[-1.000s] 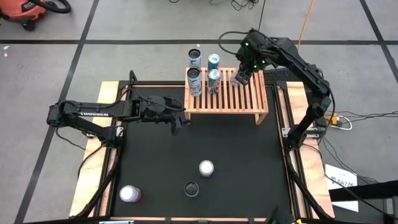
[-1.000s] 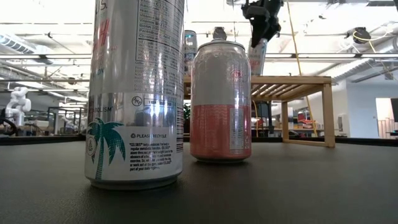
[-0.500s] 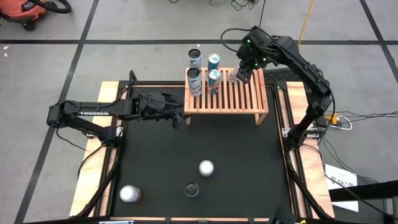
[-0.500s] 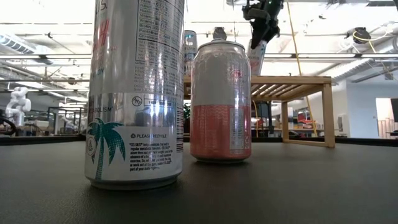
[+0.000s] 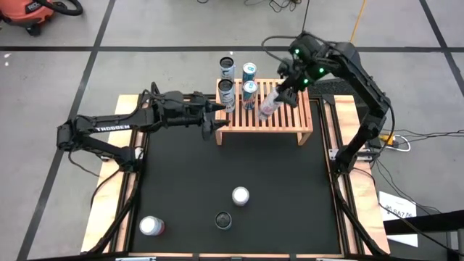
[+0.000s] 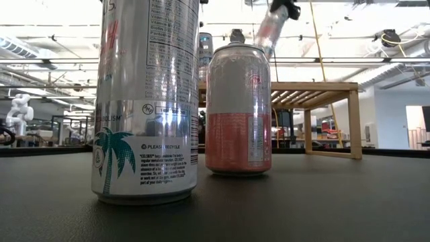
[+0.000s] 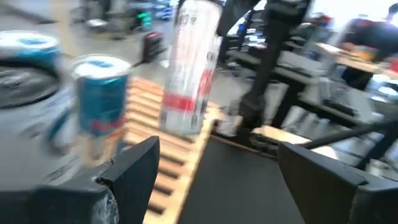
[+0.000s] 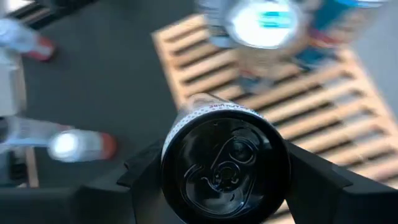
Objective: Place canned beverage on shelf
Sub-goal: Put the pink soda can on the shelf
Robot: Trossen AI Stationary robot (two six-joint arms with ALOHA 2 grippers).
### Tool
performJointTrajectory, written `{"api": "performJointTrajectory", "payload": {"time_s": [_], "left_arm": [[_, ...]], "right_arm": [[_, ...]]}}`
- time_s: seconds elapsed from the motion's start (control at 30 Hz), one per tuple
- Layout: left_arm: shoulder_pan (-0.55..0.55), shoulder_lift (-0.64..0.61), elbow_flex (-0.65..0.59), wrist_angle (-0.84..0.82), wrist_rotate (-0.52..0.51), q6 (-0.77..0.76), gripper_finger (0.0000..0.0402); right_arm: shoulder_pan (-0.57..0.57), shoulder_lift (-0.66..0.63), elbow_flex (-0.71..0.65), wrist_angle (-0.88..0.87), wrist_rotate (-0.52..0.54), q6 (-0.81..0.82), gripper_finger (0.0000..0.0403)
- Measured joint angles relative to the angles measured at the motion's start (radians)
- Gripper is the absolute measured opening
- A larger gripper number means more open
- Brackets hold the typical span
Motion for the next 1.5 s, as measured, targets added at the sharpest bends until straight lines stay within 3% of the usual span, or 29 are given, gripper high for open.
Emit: {"api": "performJointTrajectory", "payload": {"time_s": [0.1, 0.27, 0.43, 0.83, 1.0, 1.2, 1.4, 1.5], "left_arm": [[-0.001, 0.020, 0.013, 0.005, 0.061, 0.038, 0.0349], [-0.007, 0.040, 0.035, 0.000, 0.071, 0.049, 0.0395], [-0.014, 0.063, 0.039, -0.010, 0.083, 0.057, 0.0392], [-0.038, 0.094, 0.039, -0.027, 0.095, 0.072, 0.0396], [-0.040, 0.095, 0.039, -0.041, 0.147, 0.068, 0.0372], [-0.044, 0.095, 0.039, -0.040, 0.156, 0.067, 0.0312], [-0.042, 0.095, 0.039, -0.033, 0.152, 0.091, 0.0241], [-0.040, 0.092, 0.039, -0.002, 0.139, 0.123, 0.0230]], "right_arm": [[0.063, 0.001, 0.000, 0.007, -0.009, 0.034, 0.0247], [0.158, 0.004, 0.000, 0.106, 0.001, 0.097, 0.0247], [0.235, 0.014, 0.000, 0.219, -0.005, 0.151, 0.0247], [0.332, 0.062, 0.000, 0.307, 0.014, 0.162, 0.0247], [0.341, 0.080, 0.000, 0.344, 0.003, 0.142, 0.0247], [0.349, 0.083, 0.000, 0.377, 0.007, 0.127, 0.0250], [0.364, 0.081, 0.000, 0.401, 0.077, 0.115, 0.0266], [0.377, 0.077, 0.000, 0.472, 0.134, 0.118, 0.0289]]}}
